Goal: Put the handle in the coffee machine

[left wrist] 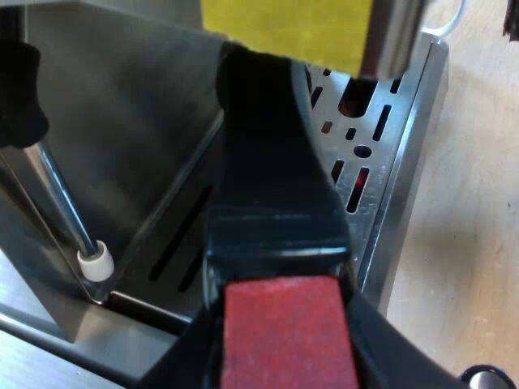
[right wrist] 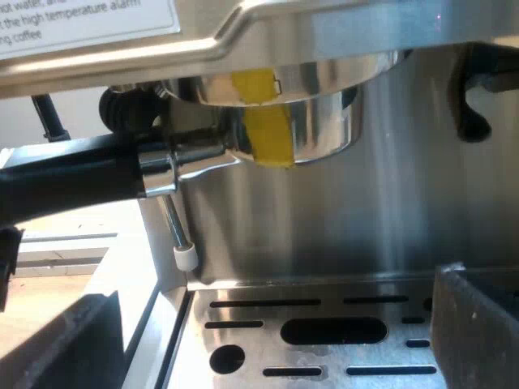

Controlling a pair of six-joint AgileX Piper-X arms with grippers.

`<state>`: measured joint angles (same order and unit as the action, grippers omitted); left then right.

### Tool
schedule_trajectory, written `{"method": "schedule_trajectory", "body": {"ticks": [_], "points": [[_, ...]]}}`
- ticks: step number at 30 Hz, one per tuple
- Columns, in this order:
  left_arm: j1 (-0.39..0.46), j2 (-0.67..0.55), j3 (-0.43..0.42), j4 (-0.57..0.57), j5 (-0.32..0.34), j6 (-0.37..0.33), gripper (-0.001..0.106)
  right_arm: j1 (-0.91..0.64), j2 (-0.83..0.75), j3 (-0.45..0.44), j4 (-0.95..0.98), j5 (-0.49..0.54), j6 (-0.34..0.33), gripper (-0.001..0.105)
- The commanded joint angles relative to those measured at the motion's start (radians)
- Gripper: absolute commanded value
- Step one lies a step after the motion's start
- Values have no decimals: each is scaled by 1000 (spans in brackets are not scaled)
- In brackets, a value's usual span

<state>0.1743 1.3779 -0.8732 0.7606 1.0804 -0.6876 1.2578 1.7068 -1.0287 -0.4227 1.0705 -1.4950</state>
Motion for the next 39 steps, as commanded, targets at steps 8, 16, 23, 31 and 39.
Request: {"method": "schedule_trajectory", "body": {"ticks": [8, 16, 23, 31, 39], "points": [[0, -20, -20, 0, 191, 57, 0, -45, -1, -1, 0, 9, -13, 78], [57, 17, -20, 0, 281, 18, 0, -46, -1, -1, 0, 9, -13, 78], [67, 36, -20, 0, 307, 19, 0, -46, -1, -1, 0, 9, -13, 78], [65, 36, -20, 0, 287, 68, 0, -68, 0, 19, 0, 5, -10, 78], [65, 36, -20, 0, 287, 68, 0, -116, 10, 25, -5, -122, -62, 62]]}}
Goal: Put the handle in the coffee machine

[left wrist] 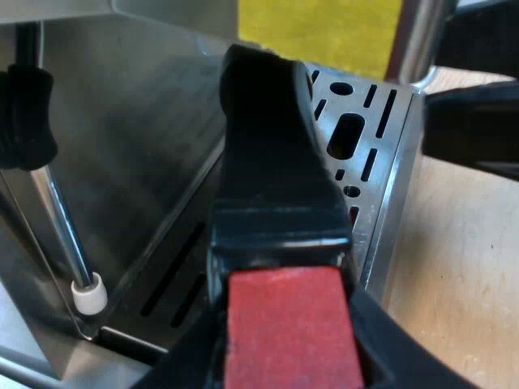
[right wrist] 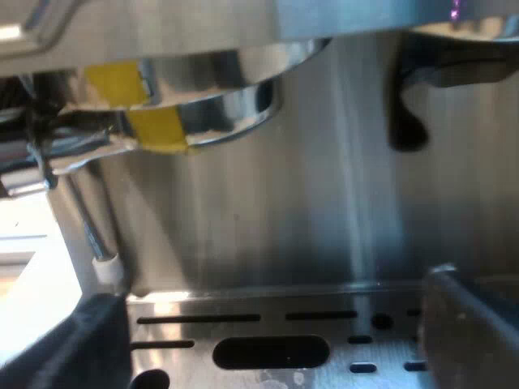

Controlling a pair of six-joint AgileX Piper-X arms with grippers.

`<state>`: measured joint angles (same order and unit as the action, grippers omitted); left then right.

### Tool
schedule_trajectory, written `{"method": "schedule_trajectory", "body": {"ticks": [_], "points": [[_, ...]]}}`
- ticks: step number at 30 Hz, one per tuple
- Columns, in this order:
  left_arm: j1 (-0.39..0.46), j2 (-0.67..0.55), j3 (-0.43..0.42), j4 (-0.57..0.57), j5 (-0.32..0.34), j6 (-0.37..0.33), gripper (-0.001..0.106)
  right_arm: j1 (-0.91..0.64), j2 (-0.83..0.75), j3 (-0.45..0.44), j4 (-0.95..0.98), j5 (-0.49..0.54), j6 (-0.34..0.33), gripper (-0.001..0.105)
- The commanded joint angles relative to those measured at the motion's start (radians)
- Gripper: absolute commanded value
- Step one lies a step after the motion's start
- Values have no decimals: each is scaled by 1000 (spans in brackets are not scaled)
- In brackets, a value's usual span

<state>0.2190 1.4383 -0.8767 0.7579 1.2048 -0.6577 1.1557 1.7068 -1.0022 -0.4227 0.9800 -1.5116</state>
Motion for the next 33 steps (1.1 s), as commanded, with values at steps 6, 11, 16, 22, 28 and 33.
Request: {"method": "schedule_trajectory", "body": {"ticks": [6, 11, 16, 22, 28, 33], "points": [[20, -24, -17, 3, 163, 38, 0, -36, 72, -1, -91, -76, -134, 54], [20, -24, -17, 3, 163, 38, 0, -36, 140, -1, -267, -106, -282, 54], [20, -24, -17, 3, 163, 38, 0, -42, 204, -1, -468, -114, -334, 60], [20, -24, -17, 3, 163, 38, 0, -90, 262, -15, -559, -132, -332, 60], [20, -24, -17, 3, 163, 38, 0, -141, 278, -56, -591, -185, -332, 60], [20, -24, -17, 3, 163, 38, 0, -169, 297, -116, -589, -236, -383, 60]]}}
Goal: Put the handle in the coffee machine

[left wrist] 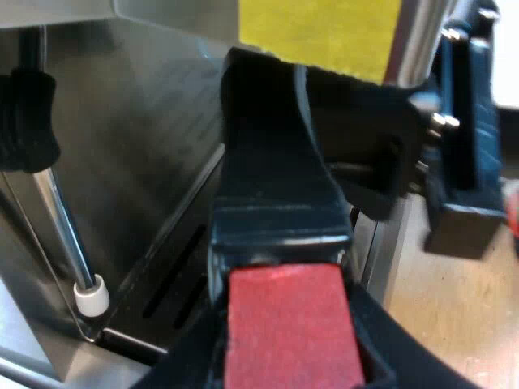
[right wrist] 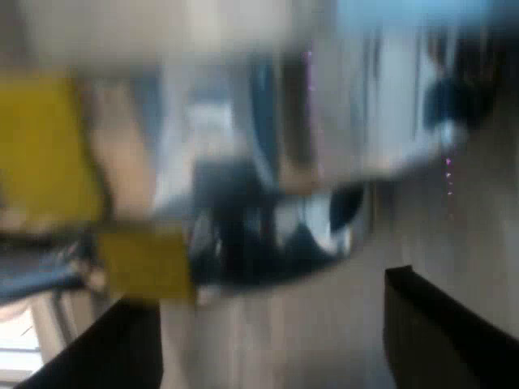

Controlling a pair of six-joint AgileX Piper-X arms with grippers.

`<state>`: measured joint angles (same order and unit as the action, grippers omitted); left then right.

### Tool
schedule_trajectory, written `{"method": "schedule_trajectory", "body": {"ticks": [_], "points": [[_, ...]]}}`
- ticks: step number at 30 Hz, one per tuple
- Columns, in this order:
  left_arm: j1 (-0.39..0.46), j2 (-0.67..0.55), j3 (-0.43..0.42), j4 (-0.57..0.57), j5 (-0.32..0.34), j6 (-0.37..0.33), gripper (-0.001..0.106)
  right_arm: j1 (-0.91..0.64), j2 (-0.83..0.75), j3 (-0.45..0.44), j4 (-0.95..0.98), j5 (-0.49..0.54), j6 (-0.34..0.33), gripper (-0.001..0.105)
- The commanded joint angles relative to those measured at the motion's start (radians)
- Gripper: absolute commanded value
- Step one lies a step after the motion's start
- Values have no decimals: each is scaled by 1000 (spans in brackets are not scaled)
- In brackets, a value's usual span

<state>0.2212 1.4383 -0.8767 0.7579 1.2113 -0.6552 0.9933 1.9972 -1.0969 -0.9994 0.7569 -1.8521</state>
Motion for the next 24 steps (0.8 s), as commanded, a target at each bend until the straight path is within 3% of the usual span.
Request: {"method": "schedule_trajectory", "body": {"ticks": [1, 6, 11, 21, 24], "points": [[18, -24, -17, 3, 157, 36, 0, -9, 10, -32, -13, -13, -45, 60], [18, -24, -17, 3, 153, 36, 0, -16, 13, -38, -17, -11, -45, 59], [18, -24, -17, 3, 150, 36, 0, -16, 13, -38, -36, -20, -45, 42], [18, -24, -17, 3, 140, 46, 0, -16, 13, -38, -66, -20, -67, 42], [18, -24, -17, 3, 105, 64, 0, -16, 13, -38, -67, -22, -93, 52]]}}
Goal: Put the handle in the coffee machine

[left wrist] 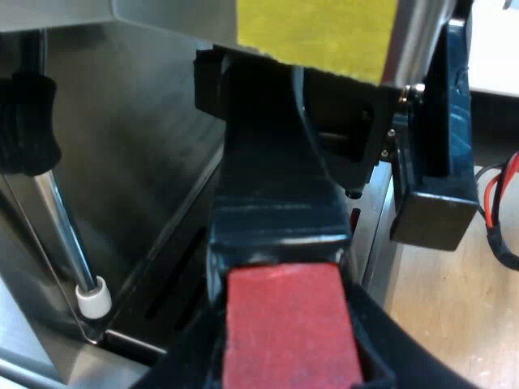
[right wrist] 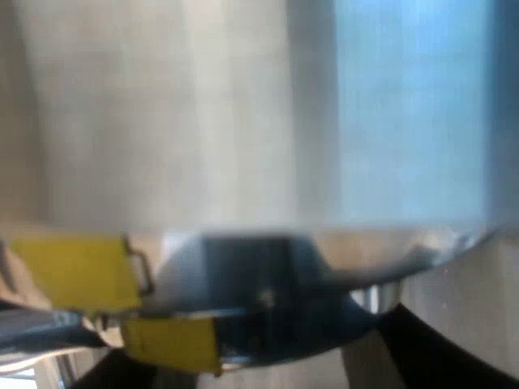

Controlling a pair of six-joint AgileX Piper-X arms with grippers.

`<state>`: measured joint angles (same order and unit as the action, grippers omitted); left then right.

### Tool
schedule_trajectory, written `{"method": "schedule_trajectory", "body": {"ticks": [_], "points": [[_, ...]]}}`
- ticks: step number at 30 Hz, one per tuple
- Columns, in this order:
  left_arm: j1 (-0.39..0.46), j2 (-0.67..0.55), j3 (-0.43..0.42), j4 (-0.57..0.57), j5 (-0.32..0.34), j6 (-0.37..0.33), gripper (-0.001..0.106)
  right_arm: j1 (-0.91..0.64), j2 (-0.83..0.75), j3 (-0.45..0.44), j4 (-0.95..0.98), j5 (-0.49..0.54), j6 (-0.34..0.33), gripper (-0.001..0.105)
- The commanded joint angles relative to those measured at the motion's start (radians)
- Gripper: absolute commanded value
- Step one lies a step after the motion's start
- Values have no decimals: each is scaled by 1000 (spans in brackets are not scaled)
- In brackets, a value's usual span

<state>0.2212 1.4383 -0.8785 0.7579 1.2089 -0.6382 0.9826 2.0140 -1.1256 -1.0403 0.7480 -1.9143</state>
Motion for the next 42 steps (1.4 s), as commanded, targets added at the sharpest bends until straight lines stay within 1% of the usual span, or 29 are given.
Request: {"method": "schedule_trajectory", "body": {"ticks": [1, 3, 10, 19, 42], "points": [[18, -24, -15, 3, 105, 47, 0, -6, -4, -9, -26, -13, -37, 56], [18, -24, -15, 3, 105, 50, 0, -6, -4, -9, -26, -13, -39, 58], [18, -24, -15, 3, 105, 60, 0, -6, -4, -9, -39, -13, -39, 50], [18, -24, -15, 3, 84, 60, 0, -6, -4, -9, -41, -13, -39, 50], [18, -24, -15, 3, 84, 60, 0, -6, -4, -9, -62, -13, -42, 50]]}}
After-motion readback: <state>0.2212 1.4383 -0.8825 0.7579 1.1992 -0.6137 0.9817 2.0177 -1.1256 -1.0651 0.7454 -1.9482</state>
